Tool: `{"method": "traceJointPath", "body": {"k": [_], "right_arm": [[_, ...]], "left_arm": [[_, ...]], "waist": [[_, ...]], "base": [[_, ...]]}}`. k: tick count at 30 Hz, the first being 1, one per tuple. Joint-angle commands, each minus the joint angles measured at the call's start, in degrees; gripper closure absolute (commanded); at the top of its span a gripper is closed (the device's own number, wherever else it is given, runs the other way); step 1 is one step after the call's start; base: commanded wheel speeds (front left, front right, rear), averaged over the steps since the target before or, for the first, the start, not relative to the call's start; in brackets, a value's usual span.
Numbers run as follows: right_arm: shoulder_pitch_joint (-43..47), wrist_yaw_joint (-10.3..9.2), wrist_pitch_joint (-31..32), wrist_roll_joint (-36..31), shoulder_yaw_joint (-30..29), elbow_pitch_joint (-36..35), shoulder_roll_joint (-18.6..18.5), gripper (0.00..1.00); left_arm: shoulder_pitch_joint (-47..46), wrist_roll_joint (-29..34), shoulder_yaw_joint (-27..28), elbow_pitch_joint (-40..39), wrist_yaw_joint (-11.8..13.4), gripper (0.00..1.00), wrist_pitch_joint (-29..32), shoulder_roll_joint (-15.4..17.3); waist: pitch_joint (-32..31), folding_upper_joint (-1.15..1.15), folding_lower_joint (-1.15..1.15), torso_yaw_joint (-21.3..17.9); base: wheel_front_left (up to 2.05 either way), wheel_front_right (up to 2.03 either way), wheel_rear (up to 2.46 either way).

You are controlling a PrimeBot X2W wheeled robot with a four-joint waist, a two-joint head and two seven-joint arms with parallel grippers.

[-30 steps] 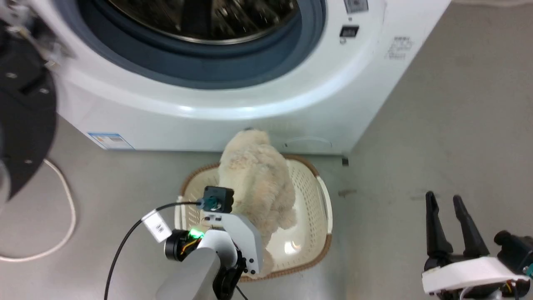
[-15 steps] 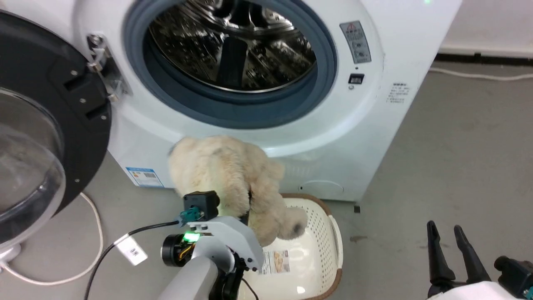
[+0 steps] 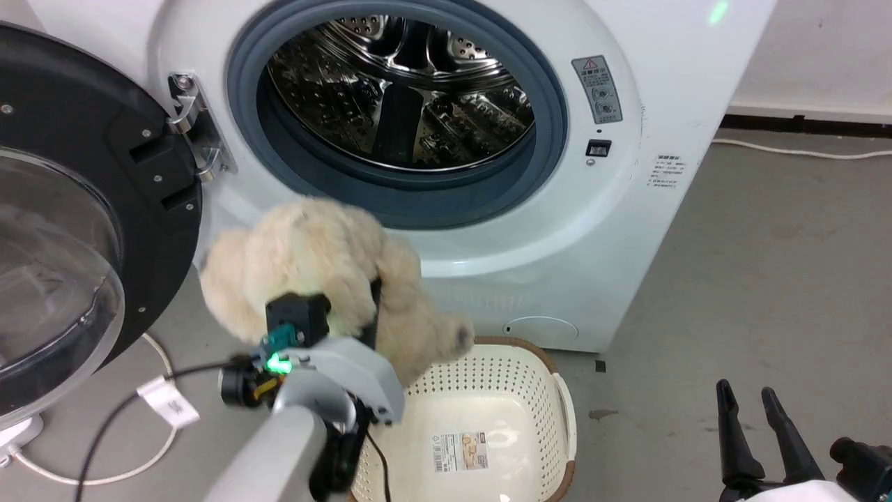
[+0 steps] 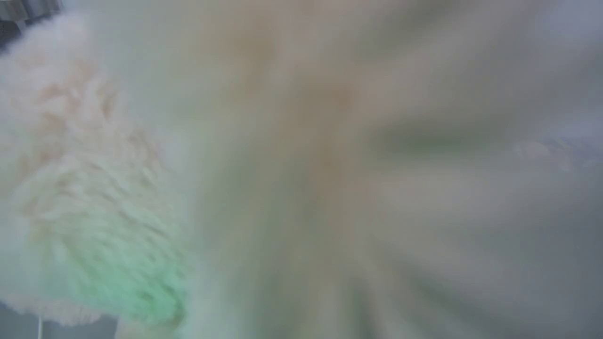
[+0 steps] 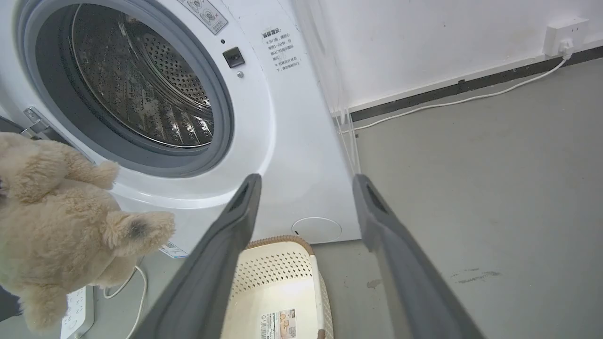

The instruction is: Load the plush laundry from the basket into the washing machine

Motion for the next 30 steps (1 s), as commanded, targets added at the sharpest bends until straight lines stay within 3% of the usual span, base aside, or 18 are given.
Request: {"method": "traceJointPath", "body": {"k": [1,13,30], "right_arm": [[0.94,0.05,-0.15,0.03,-0.08,-0.34,-0.10,0.00],[-0.49,0.05,-0.32,0.03,-0.43,-1.03,-0.10,0.00],[-5.60,0.05,0.11,-0.94,-0.32,-2.91,-0.10,0.00]], "left_arm": [[-2.15,0.78,-0.17,-0.76,-0.07,1.00,-0.02,0.66],[-13.02,5.08,-0.83,2.36,-1.90,1.00,-1.98,3.49],[-28.92,3.73,3.92,14.41,-2.85,1.00,-9.04,0.37]], "waist": [[0.29,0.00,0.00,-0.08],[4.37,0.00,0.00,-1.12],[14.59,0.00,0.00,-3.88]], "base": [[0.00,0.00,0.00],[0.00,0.00,0.00],[0.00,0.00,0.00]]}}
